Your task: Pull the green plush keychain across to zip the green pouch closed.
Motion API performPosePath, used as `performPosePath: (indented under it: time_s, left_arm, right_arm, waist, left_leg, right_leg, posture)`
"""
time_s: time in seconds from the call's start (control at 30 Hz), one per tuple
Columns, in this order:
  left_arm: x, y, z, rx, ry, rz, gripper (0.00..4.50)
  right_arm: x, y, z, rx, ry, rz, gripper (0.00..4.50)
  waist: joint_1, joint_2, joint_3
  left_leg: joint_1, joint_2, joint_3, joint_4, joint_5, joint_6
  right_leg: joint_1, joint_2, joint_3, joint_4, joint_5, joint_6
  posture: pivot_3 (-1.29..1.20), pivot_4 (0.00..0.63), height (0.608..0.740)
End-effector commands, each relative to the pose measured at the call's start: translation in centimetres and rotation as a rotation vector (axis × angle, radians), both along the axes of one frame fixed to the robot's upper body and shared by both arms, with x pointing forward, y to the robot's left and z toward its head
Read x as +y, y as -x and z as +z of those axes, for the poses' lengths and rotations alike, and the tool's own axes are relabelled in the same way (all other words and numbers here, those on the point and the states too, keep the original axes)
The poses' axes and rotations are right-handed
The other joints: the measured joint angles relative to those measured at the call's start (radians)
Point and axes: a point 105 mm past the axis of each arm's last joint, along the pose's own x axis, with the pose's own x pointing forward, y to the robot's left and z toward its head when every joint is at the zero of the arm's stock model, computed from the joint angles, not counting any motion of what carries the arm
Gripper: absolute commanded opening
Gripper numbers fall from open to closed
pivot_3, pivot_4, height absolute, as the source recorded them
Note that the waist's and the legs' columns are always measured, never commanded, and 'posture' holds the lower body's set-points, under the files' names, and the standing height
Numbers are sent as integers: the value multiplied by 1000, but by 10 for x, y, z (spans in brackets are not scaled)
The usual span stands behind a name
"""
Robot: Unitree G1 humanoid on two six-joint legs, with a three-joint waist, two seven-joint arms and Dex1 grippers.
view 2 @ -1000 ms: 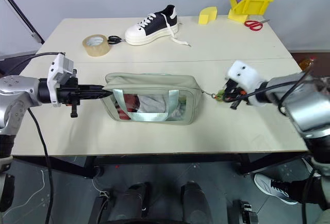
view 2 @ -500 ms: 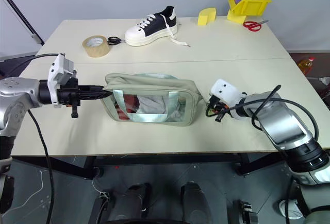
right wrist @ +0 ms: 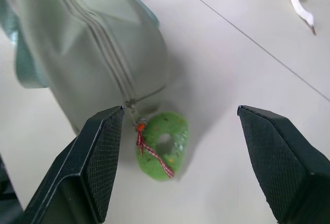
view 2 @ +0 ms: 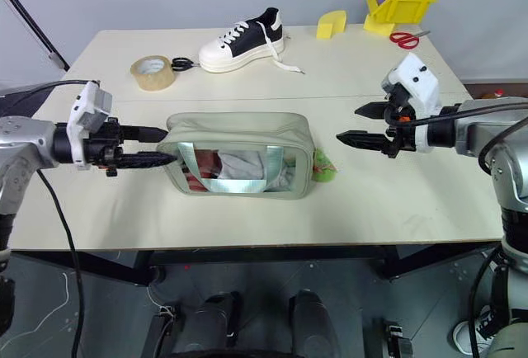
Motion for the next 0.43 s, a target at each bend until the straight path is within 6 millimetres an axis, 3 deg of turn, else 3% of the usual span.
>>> performPosePath:
  time_s: [0.03,0.2,0.43]
  left_arm:
    - [21,11,31,-74,20,27,4480]
    - [50,4,50,-134,63,166,4480]
    - [48,7,42,-102,68,155,4480]
  right_arm:
    - [4,9,21,-106,-19,67,3638]
    - [10,27,17,-129,0,162,3638]
    - [4,32,4,-92,54,160,3638]
  waist:
    - [2,0,0]
    - [6,0,0]
    - [6,0,0]
  left_leg:
    - [0,0,0,0,0,0]
    - [0,0,0,0,0,0]
    - [0,-1,0,1,0,0]
  right_leg:
    - [0,0,0,0,0,0]
    - [1,-1,0,-1,0,0]
    - [2,-1,0,-2,0,0]
  posture:
    - [0,150,695]
    - [0,150,695]
    - [0,150,695]
